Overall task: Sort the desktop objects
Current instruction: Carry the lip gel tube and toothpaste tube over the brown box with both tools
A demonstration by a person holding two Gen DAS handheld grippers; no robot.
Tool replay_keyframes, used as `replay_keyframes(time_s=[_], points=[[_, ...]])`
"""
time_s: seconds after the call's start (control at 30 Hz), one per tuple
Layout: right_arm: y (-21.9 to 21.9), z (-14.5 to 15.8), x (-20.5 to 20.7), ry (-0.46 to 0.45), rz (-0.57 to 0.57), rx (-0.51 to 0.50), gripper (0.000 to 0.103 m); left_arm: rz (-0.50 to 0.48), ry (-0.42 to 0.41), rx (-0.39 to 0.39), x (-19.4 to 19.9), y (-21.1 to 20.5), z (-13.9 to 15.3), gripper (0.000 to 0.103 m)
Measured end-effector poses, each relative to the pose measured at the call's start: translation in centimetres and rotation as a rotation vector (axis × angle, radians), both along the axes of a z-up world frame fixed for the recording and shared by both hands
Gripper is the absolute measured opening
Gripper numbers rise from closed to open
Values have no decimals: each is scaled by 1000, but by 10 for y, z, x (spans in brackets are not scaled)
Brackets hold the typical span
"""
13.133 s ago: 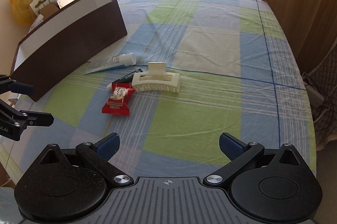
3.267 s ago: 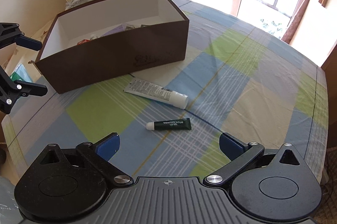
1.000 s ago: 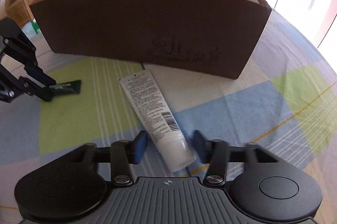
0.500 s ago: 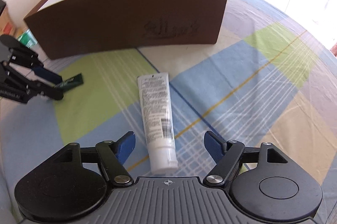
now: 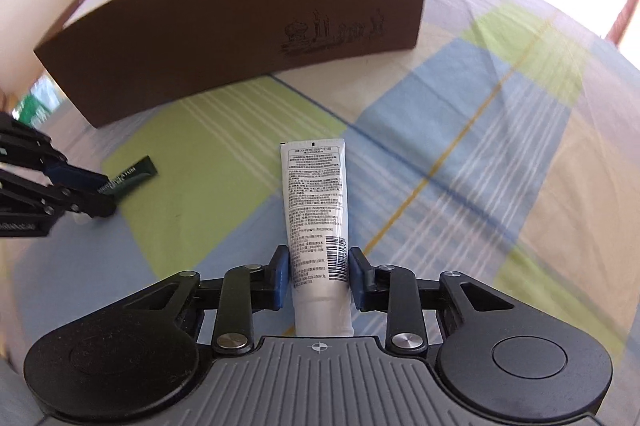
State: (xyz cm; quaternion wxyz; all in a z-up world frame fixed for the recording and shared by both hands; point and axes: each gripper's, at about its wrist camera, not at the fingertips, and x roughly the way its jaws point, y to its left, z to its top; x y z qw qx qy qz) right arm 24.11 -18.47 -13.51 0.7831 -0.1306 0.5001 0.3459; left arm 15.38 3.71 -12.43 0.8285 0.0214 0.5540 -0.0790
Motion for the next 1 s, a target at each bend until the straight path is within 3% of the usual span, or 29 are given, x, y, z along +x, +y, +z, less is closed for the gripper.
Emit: replay_keyframes(time_s=[0.33,0.53,0.7,1.0], points=[[-66,-5,-26,342,-318,286,33,-36,-45,-15,-23,-1,23,13],[-87,4,-33,491,-462,486,33,-62,-100,-34,-34,2,48,13],[-87,23,-36,489,-488,556,33,-86,-149,-41,-40,11,73,13],[-75,64,-27,403,-499,649,33,-108,-246,-31,-38,42,120,13]])
